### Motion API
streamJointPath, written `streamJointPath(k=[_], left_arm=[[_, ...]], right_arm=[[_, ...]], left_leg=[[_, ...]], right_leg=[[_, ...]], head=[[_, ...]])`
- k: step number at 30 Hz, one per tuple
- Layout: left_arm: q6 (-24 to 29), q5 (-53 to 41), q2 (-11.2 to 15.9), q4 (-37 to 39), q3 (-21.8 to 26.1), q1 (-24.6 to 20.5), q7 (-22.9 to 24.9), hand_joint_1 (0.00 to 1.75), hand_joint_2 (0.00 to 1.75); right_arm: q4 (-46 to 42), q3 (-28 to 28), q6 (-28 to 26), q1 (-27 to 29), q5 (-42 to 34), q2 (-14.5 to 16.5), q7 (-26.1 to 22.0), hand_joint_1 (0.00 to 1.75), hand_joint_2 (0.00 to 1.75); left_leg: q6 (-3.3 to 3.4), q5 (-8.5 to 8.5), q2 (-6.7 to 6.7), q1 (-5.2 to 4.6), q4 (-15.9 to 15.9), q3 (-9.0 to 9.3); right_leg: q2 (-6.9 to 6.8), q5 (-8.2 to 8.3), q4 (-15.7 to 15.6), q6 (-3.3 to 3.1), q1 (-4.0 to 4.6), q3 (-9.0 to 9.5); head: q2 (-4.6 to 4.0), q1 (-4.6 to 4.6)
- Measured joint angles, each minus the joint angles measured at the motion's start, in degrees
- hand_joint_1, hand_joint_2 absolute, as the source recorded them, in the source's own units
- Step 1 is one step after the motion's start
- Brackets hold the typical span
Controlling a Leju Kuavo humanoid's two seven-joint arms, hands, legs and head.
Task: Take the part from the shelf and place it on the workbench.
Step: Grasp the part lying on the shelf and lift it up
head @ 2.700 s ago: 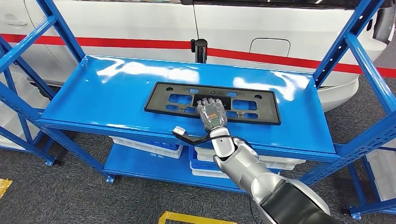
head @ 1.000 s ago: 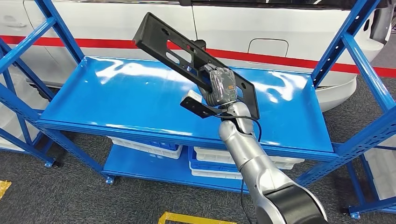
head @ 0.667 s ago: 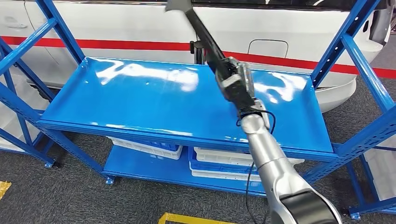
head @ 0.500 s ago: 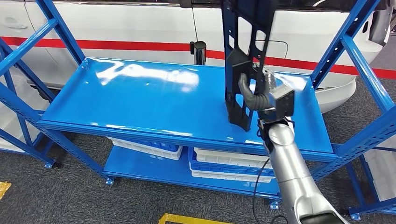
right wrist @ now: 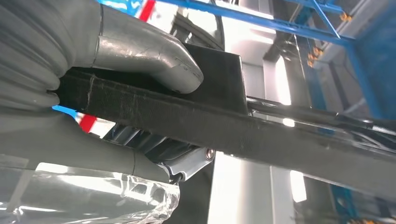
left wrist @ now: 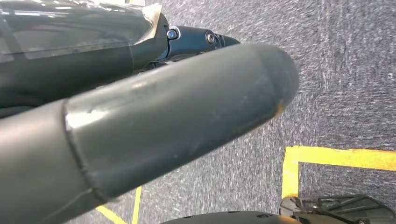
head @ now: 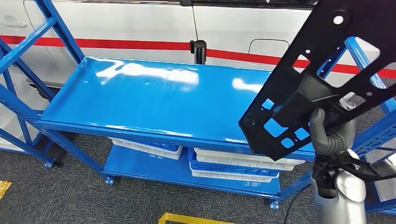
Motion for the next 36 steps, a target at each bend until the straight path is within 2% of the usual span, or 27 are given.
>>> streamJointPath(k=[5, 12, 17, 21, 24, 28, 32, 36], left_arm=[[0.0, -0.4, 0.0, 0.0, -0.8, 0.0, 0.2, 0.00, 0.00], [-3.0, 1.6, 0.0, 0.0, -0.6, -0.1, 2.7, 0.00, 0.00], [-6.1, 1.9, 0.1, 0.0, -0.2, -0.1, 4.1, 0.00, 0.00], [-7.9, 0.9, 0.3, 0.0, -0.2, -0.1, 5.2, 0.00, 0.00], [-8.5, -0.1, 0.5, 0.0, -0.2, -0.1, 6.3, 0.00, 0.00], [-8.7, -1.1, 0.6, 0.0, -0.2, -0.1, 7.0, 0.00, 0.00], [-9.7, -1.1, 0.7, 0.0, -0.2, -0.1, 7.2, 0.00, 0.00], [-10.2, -1.6, 0.9, 0.0, -0.2, -0.1, 7.6, 0.00, 0.00]], right_arm=[[-3.5, -2.5, 1.1, 1.8, -0.2, 0.6, 0.1, 1.75, 1.75], [-8.4, -2.5, 7.3, 2.2, -1.1, -0.9, 3.8, 1.75, 1.75], [-12.9, -2.4, 9.9, 9.2, 0.6, -0.6, 0.2, 1.75, 1.75], [-17.1, -2.0, 11.6, 15.4, 4.8, 0.8, -1.3, 1.75, 1.75], [-19.2, 0.3, 10.8, 18.0, 9.0, 1.5, -1.4, 1.75, 1.75], [-21.1, 5.4, 6.3, 19.4, 11.3, 0.8, -1.5, 1.75, 1.75], [-22.1, 8.6, 2.9, 20.0, 8.7, -1.0, -1.5, 1.75, 1.75], [-22.1, 9.0, 3.4, 20.3, 5.9, -2.5, -1.6, 1.75, 1.75]], left_leg=[[0.04, -0.02, 0.02, 0.00, 0.0, 0.00], [0.04, 0.01, 0.00, 0.00, 0.0, 0.06], [0.08, -0.03, -0.06, 0.00, -0.1, 0.04], [0.19, -0.11, -0.04, 0.00, -0.1, 0.05], [0.20, -0.12, -0.01, 0.01, -0.2, 0.06], [0.20, -0.12, 0.00, 0.00, -0.2, 0.08], [0.19, -0.11, 0.00, 0.00, -0.2, 0.09], [0.18, -0.11, 0.01, -0.01, -0.2, 0.11]], right_leg=[[0.01, 0.00, 0.0, 0.00, 0.00, -0.01], [-0.04, -0.03, 0.0, -0.04, 0.01, 0.00], [-0.11, -0.16, 0.0, -0.07, 0.01, 0.00], [-0.09, -0.26, 0.0, -0.06, 0.01, 0.01], [-0.07, -0.27, 0.0, -0.06, 0.01, 0.01], [-0.07, -0.27, 0.0, -0.06, 0.01, 0.01], [-0.08, -0.27, 0.0, -0.06, 0.01, 0.03], [-0.07, -0.27, 0.0, -0.06, 0.00, 0.04]], head=[[0.00, 0.00], [0.00, 0.01], [0.00, 0.00], [0.00, 0.00], [0.00, 0.00], [0.00, 0.00], [0.00, 0.00], [0.00, 0.00]])
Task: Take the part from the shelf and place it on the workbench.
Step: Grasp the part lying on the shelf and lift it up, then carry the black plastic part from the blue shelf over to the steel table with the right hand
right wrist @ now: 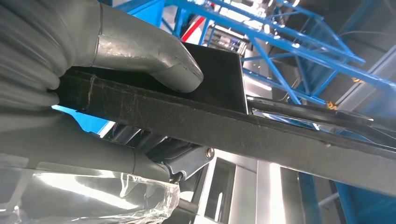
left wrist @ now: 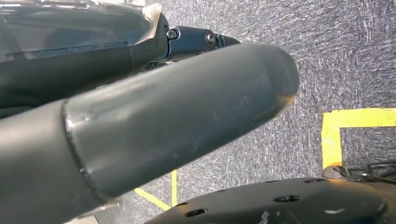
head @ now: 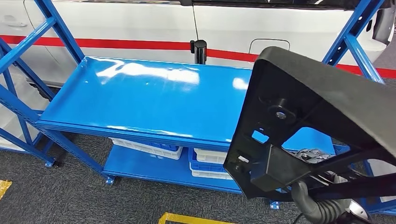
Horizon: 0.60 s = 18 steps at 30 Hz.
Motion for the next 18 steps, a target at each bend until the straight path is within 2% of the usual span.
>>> streamJointPath(k=[10, 18], left_arm=[[-1.2, 0.6, 0.2, 0.0, 0.6, 0.0, 0.3, 0.00, 0.00], [-1.8, 1.8, 0.3, 0.0, 2.4, -0.1, 0.5, 0.00, 0.00]], right_arm=[[-0.1, 0.0, 1.6, 0.0, -0.1, -0.9, 0.0, 1.75, 1.75], [1.0, 0.0, 3.4, -1.3, -3.2, -3.0, 1.3, 1.75, 1.75]], left_leg=[[0.12, -0.08, 0.00, -0.03, 0.1, 0.02], [0.85, -0.38, 0.03, -0.22, 0.3, 0.01]], right_leg=[[0.00, 0.01, 0.0, 0.02, -0.15, 0.00], [0.02, 0.06, -0.1, 0.13, -0.53, 0.06]], head=[[0.00, 0.00], [0.00, 0.01]])
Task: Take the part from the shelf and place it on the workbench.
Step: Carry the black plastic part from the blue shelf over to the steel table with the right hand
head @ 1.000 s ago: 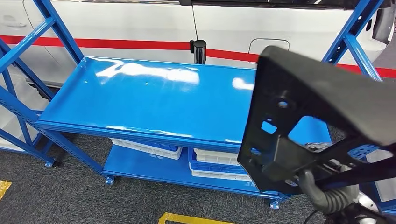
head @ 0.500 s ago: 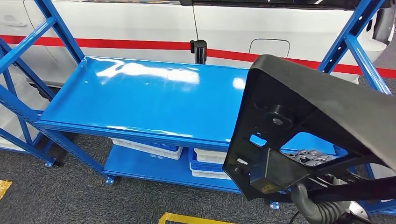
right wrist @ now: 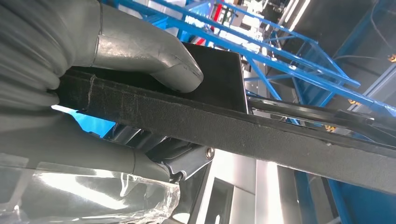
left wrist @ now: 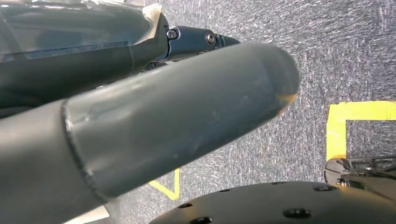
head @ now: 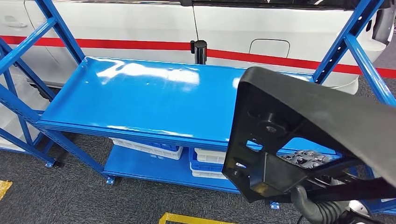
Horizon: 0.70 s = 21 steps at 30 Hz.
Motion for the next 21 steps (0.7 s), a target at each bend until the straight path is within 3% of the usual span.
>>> streamJointPath(k=[2, 4, 6, 8, 9, 10, 11, 13, 14, 15, 16, 18, 19, 21], left_arm=[[-0.2, 0.0, 0.0, 0.0, 0.3, -0.1, 0.2, 0.00, 0.00], [-0.4, 0.2, -0.2, 0.0, 0.7, -0.3, 0.3, 0.00, 0.00], [-0.6, 0.6, -0.5, 0.0, 1.1, -0.5, 0.6, 0.00, 0.00], [-0.7, 1.0, -0.6, 0.0, 1.5, -0.6, 0.9, 0.00, 0.00], [-0.8, 1.1, -0.7, 0.0, 1.7, -0.6, 1.0, 0.00, 0.00], [-0.8, 1.1, -0.8, 0.0, 1.9, -0.6, 1.0, 0.00, 0.00], [-0.8, 1.1, -0.8, 0.0, 2.1, -0.6, 1.1, 0.00, 0.00], [-0.5, 1.3, -0.6, 0.0, 2.5, -0.6, 1.9, 0.00, 0.00], [-0.2, 1.5, -0.4, 0.0, 2.8, -0.7, 2.6, 0.00, 0.00], [0.3, 1.9, -0.3, 0.0, 3.2, -0.7, 3.3, 0.00, 0.00], [1.0, 2.3, -0.1, -0.1, 3.7, -0.8, 3.8, 0.00, 0.00], [2.7, 3.2, 0.0, -0.1, 4.7, -0.7, 4.6, 0.00, 0.00], [3.7, 3.8, 0.3, -0.1, 5.3, -0.7, 4.9, 0.00, 0.00], [5.4, 5.3, 0.6, -0.1, 6.8, -0.6, 5.2, 0.00, 0.00]], right_arm=[[0.5, -0.2, 0.3, -1.0, -1.7, -0.9, 1.5, 1.75, 1.75], [0.9, -0.5, 0.6, -2.0, -3.1, -2.1, 2.6, 1.75, 1.75], [1.3, -0.8, 1.2, -3.2, -4.1, -3.1, 3.5, 1.75, 1.75], [2.0, -1.0, 1.8, -4.5, -4.6, -3.6, 4.4, 1.75, 1.75], [2.4, -1.0, 2.0, -5.1, -4.5, -3.7, 4.9, 1.75, 1.75], [2.8, -1.0, 2.0, -5.7, -4.3, -3.8, 5.3, 1.75, 1.75], [3.2, -1.0, 2.0, -6.2, -4.1, -3.9, 5.8, 1.75, 1.75], [3.9, -0.9, 1.4, -7.2, -3.4, -4.0, 6.8, 1.75, 1.75], [4.3, -1.0, 1.1, -7.4, -3.2, -4.1, 7.2, 1.75, 1.75], [4.6, -1.1, 0.9, -7.6, -3.2, -4.3, 7.4, 1.75, 1.75], [4.9, -1.2, 0.7, -7.5, -3.3, -4.4, 7.6, 1.75, 1.75], [5.1, -1.6, 0.9, -7.4, -3.6, -4.7, 7.6, 1.75, 1.75], [5.2, -1.9, 1.0, -7.2, -3.8, -4.9, 7.5, 1.75, 1.75], [5.2, -2.4, 1.3, -7.1, -4.1, -5.2, 7.4, 1.75, 1.75]], left_leg=[[0.54, 0.44, 0.01, -0.12, -0.3, 0.04], [1.10, 1.86, 0.22, 0.34, -2.1, 0.74], [1.31, 3.05, 0.49, 1.13, -3.7, 1.41], [1.16, 3.19, 0.62, 1.62, -3.9, 1.41], [0.83, 3.08, 0.68, 1.93, -3.9, 1.45], [0.31, 2.89, 0.69, 2.38, -3.8, 1.55], [-0.40, 2.59, 0.66, 2.95, -3.6, 1.67], [-2.34, 1.57, 0.49, 3.88, -2.6, 1.55], [-3.24, 1.04, 0.34, 3.99, -1.9, 1.29], [-4.06, 0.48, 0.15, 3.93, -1.1, 0.96], [-4.64, 0.13, 0.00, 3.83, -0.6, 0.62], [-5.35, -0.43, -0.10, 4.00, 0.2, 0.21], [-5.32, -1.18, -0.07, 4.14, 1.1, -0.28], [-4.68, -4.69, -0.09, 3.95, 6.5, -2.83]], right_leg=[[0.01, 0.26, -0.3, 0.38, 0.03, 0.15], [-0.08, -0.03, 0.1, 0.81, 0.25, -0.14], [-0.16, -2.13, 4.6, 1.11, 0.10, -2.44], [-0.18, -4.69, 12.1, 1.89, -0.88, -6.22], [-0.23, -5.06, 14.5, 2.68, -1.63, -7.53], [-0.33, -4.46, 14.8, 3.79, -2.44, -7.83], [-0.54, -2.93, 12.7, 5.19, -3.25, -6.93], [-1.05, 0.07, 5.3, 8.07, -4.51, -3.16], [-0.94, 0.80, 3.3, 8.68, -4.60, -2.03], [-0.71, 0.41, 2.5, 8.52, -4.85, -1.56], [-0.26, -0.36, 3.3, 7.77, -4.88, -1.85], [0.02, -1.48, 4.2, 5.85, -5.16, -2.76], [0.06, -1.58, 4.6, 5.18, -4.82, -3.06], [0.05, -1.41, 4.7, 4.10, -3.99, -3.42]], head=[[0.00, -0.01], [0.00, -0.05], [0.00, 0.08], [0.00, 0.29], [0.00, 0.33], [0.00, 0.34], [0.00, 0.34], [0.00, 0.63], [0.00, 0.99], [0.00, 1.23], [0.00, 1.13], [0.00, 0.12], [0.00, -0.41], [0.00, -0.79]])
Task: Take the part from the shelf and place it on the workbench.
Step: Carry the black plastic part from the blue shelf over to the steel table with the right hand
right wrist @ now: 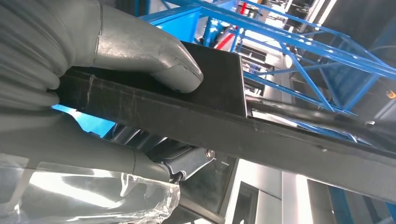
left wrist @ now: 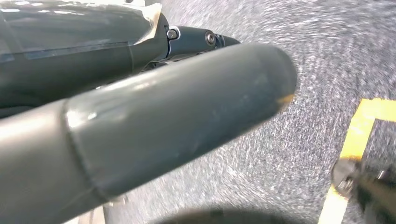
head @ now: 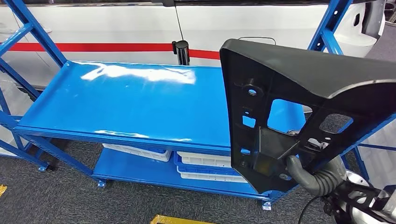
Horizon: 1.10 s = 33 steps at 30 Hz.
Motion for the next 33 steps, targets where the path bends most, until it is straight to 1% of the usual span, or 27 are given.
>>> streamJointPath(k=[2, 3, 4, 5, 6, 7, 8, 9, 10, 12, 14, 15, 17, 18, 19, 20, 21, 22, 23, 24, 25, 26, 28, 29, 31, 32, 33], left_arm=[[1.2, 1.3, 0.3, 0.0, 1.5, 0.0, 0.3, 0.00, 0.00], [1.6, 1.7, 0.5, 0.0, 2.2, 0.0, 0.6, 0.00, 0.00], [1.8, 1.9, 0.6, 0.0, 2.8, 0.0, 0.9, 0.00, 0.00], [1.7, 1.7, 0.7, 0.0, 3.3, 0.1, 1.0, 0.00, 0.00], [1.2, 1.1, 0.9, 0.0, 3.6, 0.1, 1.1, 0.00, 0.00], [0.6, 0.1, 1.3, -0.1, 3.7, 0.1, 1.1, 0.00, 0.00], [-0.2, -1.0, 1.6, -0.1, 3.6, 0.2, 1.1, 0.00, 0.00], [-0.8, -2.0, 2.0, -0.1, 3.4, 0.2, 1.0, 0.00, 0.00], [-1.2, -2.6, 2.3, -0.2, 3.2, 0.2, 1.0, 0.00, 0.00], [-1.9, -3.3, 2.5, -0.2, 2.9, 0.2, 0.6, 0.00, 0.00], [-2.7, -3.5, 2.5, -0.3, 2.6, 0.2, 0.0, 0.00, 0.00], [-3.1, -3.6, 2.4, -0.3, 2.5, 0.2, -0.2, 0.00, 0.00], [-3.5, -3.6, 2.3, -0.2, 2.3, 0.3, -0.4, 0.00, 0.00], [-3.6, -3.6, 2.2, -0.2, 2.2, 0.3, -0.5, 0.00, 0.00], [-3.7, -3.6, 2.1, -0.2, 2.1, 0.4, -0.5, 0.00, 0.00], [-3.8, -3.6, 2.0, -0.2, 2.1, 0.5, -0.5, 0.00, 0.00], [-3.8, -3.6, 2.0, -0.2, 2.0, 0.5, -0.5, 0.00, 0.00], [-3.8, -3.7, 2.0, -0.2, 1.9, 0.5, -0.5, 0.00, 0.00], [-3.8, -3.9, 2.0, -0.2, 1.8, 0.5, -0.5, 0.00, 0.00], [-3.9, -4.2, 2.1, -0.2, 1.7, 0.5, -0.5, 0.00, 0.00], [-4.1, -4.5, 2.1, -0.2, 1.6, 0.4, -0.5, 0.00, 0.00], [-4.2, -4.8, 2.0, -0.2, 1.4, 0.4, -0.6, 0.00, 0.00], [-4.7, -5.4, 1.9, -0.2, 1.1, 0.5, -0.9, 0.00, 0.00], [-5.0, -5.6, 1.8, -0.2, 1.0, 0.5, -1.1, 0.00, 0.00], [-5.2, -6.1, 1.6, -0.2, 0.7, 0.5, -1.2, 0.00, 0.00], [-5.3, -6.3, 1.5, -0.2, 0.5, 0.5, -1.2, 0.00, 0.00], [-5.5, -6.6, 1.4, -0.2, 0.4, 0.5, -1.2, 0.00, 0.00]], right_arm=[[0.1, -0.4, 0.1, 0.0, -0.1, -0.1, 0.1, 1.75, 1.75], [0.2, -0.5, 0.2, 0.0, -0.1, -0.2, 0.2, 1.75, 1.75], [0.4, -0.5, 0.2, 0.0, -0.1, -0.2, 0.5, 1.75, 1.75], [0.5, -0.5, 0.2, -0.1, 0.1, -0.2, 0.8, 1.75, 1.75], [0.6, -0.5, 0.2, -0.3, 0.3, -0.2, 1.1, 1.75, 1.75], [0.7, -0.5, 0.1, -0.4, 0.6, -0.2, 1.4, 1.75, 1.75], [0.9, -0.5, 0.0, -0.7, 0.9, -0.2, 1.5, 1.75, 1.75], [1.0, -0.5, -0.1, -0.8, 1.1, -0.2, 1.6, 1.75, 1.75], [1.2, -0.4, -0.2, -1.0, 1.3, -0.1, 1.6, 1.75, 1.75], [1.4, -0.4, -0.6, -1.1, 1.9, -0.1, 1.6, 1.75, 1.75], [1.4, -0.3, -1.0, -1.0, 2.6, -0.1, 1.3, 1.75, 1.75], [1.4, -0.3, -1.2, -1.0, 2.9, -0.1, 1.1, 1.75, 1.75], [1.4, -0.2, -1.3, -1.0, 3.2, -0.1, 1.0, 1.75, 1.75], [1.5, -0.1, -1.4, -1.0, 3.3, 0.0, 1.0, 1.75, 1.75], [1.5, 0.0, -1.4, -0.9, 3.4, 0.0, 1.0, 1.75, 1.75], [1.6, 0.1, -1.4, -0.9, 3.4, 0.1, 1.0, 1.75, 1.75], [1.6, 0.2, -1.4, -0.9, 3.4, 0.1, 1.0, 1.75, 1.75], [1.6, 0.3, -1.4, -1.0, 3.4, 0.1, 1.0, 1.75, 1.75], [1.7, 0.4, -1.5, -1.0, 3.6, 0.2, 0.9, 1.75, 1.75], [1.7, 0.4, -1.7, -1.0, 3.8, 0.2, 0.9, 1.75, 1.75], [1.7, 0.5, -1.8, -1.1, 4.1, 0.3, 0.8, 1.75, 1.75], [1.7, 0.6, -2.0, -1.2, 4.4, 0.3, 0.7, 1.75, 1.75], [1.7, 0.8, -2.4, -1.3, 4.9, 0.5, 0.4, 1.75, 1.75], [1.7, 0.9, -2.6, -1.4, 5.2, 0.5, 0.2, 1.75, 1.75], [1.8, 1.3, -3.4, -1.7, 5.8, 0.7, 0.0, 1.75, 1.75], [1.8, 1.6, -3.9, -1.9, 6.0, 0.7, -0.1, 1.75, 1.75], [1.9, 1.9, -4.4, -2.1, 6.2, 0.8, -0.2, 1.75, 1.75]], left_leg=[[1.09, -4.23, -0.02, -1.03, 8.6, -4.37], [1.80, -5.15, -0.07, -1.67, 11.8, -6.12], [2.76, -4.88, -0.13, -2.37, 13.1, -6.98], [4.03, -3.52, -0.23, -3.17, 12.2, -6.76], [5.71, -1.49, -0.45, -4.16, 9.3, -5.51], [7.83, 0.22, -0.84, -5.25, 5.6, -3.81], [9.63, 1.70, -1.11, -6.17, 2.6, -2.39], [10.91, 2.71, -1.32, -6.94, 0.4, -1.39], [11.61, 3.16, -1.40, -7.43, -0.7, -0.93], [11.54, 4.45, -1.16, -7.50, -2.5, -0.54], [10.96, 6.15, -0.87, -7.00, -5.0, -0.07], [10.51, 7.09, -0.70, -6.62, -6.0, -0.06], [9.61, 8.15, -0.36, -6.18, -6.4, -0.77], [9.11, 8.48, -0.20, -5.89, -6.4, -1.26], [8.64, 8.75, -0.04, -5.57, -6.3, -1.73], [8.20, 8.97, 0.07, -5.19, -6.1, -2.19], [7.71, 9.14, 0.16, -4.74, -5.8, -2.68], [7.11, 9.21, 0.23, -4.24, -5.3, -3.11], [6.44, 9.26, 0.23, -3.90, -4.8, -3.58], [5.79, 9.27, 0.17, -3.76, -4.2, -3.89], [5.28, 9.26, 0.05, -3.74, -3.6, -4.17], [4.93, 9.33, -0.07, -3.88, -3.3, -4.44], [4.48, 9.20, -0.25, -3.75, -2.6, -4.99], [4.26, 8.36, -0.31, -3.62, -1.9, -5.51], [3.89, 4.31, -0.53, -3.37, 2.7, -7.63], [3.74, 1.69, -0.60, -3.35, 6.7, -9.19], [3.63, -0.40, -0.63, -3.35, 10.6, -10.55]], right_leg=[[0.00, 0.35, 0.0, -0.65, 1.05, -0.41], [0.01, 0.52, 0.0, -0.94, 1.69, -0.64], [0.05, 0.70, 0.0, -1.26, 2.40, -0.84], [0.13, 0.86, 0.0, -1.54, 3.14, -1.00], [0.23, 1.06, -0.1, -1.85, 3.88, -1.14], [0.30, 1.26, -0.1, -2.17, 4.25, -1.25], [0.36, 1.49, -0.2, -2.42, 4.68, -1.28], [0.36, 1.74, -0.4, -2.52, 4.73, -1.23], [0.33, 2.01, -0.6, -2.45, 4.52, -1.15], [0.32, 2.74, -1.2, -2.01, 4.39, -1.07], [0.20, 2.23, -0.8, -1.72, 4.51, -1.73], [0.11, 0.93, 0.8, -1.67, 4.46, -2.44], [0.00, -2.76, 6.5, -1.31, 3.62, -4.28], [-0.05, -4.05, 9.2, -0.78, 3.03, -4.89], [-0.13, -4.60, 10.6, -0.02, 2.42, -4.85], [-0.25, -4.32, 10.1, 0.97, 1.83, -3.83], [-0.46, -3.49, 7.7, 2.11, 1.22, -1.84], [-0.72, -2.72, 3.5, 3.29, 0.63, 0.96], [-0.73, -1.98, 0.2, 4.13, 0.50, 3.37], [-0.65, -1.43, -2.2, 4.48, 0.55, 4.87], [-0.46, -1.43, -3.3, 4.20, 0.71, 5.39], [-0.20, -1.36, -2.7, 3.47, 1.03, 4.98], [-0.19, -1.36, -2.5, 1.68, 0.62, 4.10], [-0.26, -1.08, -2.4, 0.85, 0.50, 3.77], [-0.35, -0.24, -2.4, -0.70, 0.51, 2.86], [-0.37, 0.22, -2.4, -1.30, 0.68, 2.29], [-0.38, 0.65, -2.4, -1.63, 0.84, 1.70]], head=[[0.00, -0.07], [0.00, -0.11], [0.00, -0.11], [0.00, -0.11], [0.00, -0.12], [0.00, -0.02], [0.00, 0.27], [0.00, 0.53], [0.00, 0.69], [0.00, 0.53], [0.00, 0.36], [0.00, 0.40], [0.00, 0.53], [0.00, 0.52], [0.00, 0.54], [0.00, 0.54], [0.00, 0.53], [0.00, 0.54], [0.00, 0.64], [0.00, 0.77], [0.00, 0.86], [0.00, 0.83], [0.00, 0.56], [0.00, 0.44], [0.00, 0.37], [0.00, 0.33], [0.00, 0.30]])
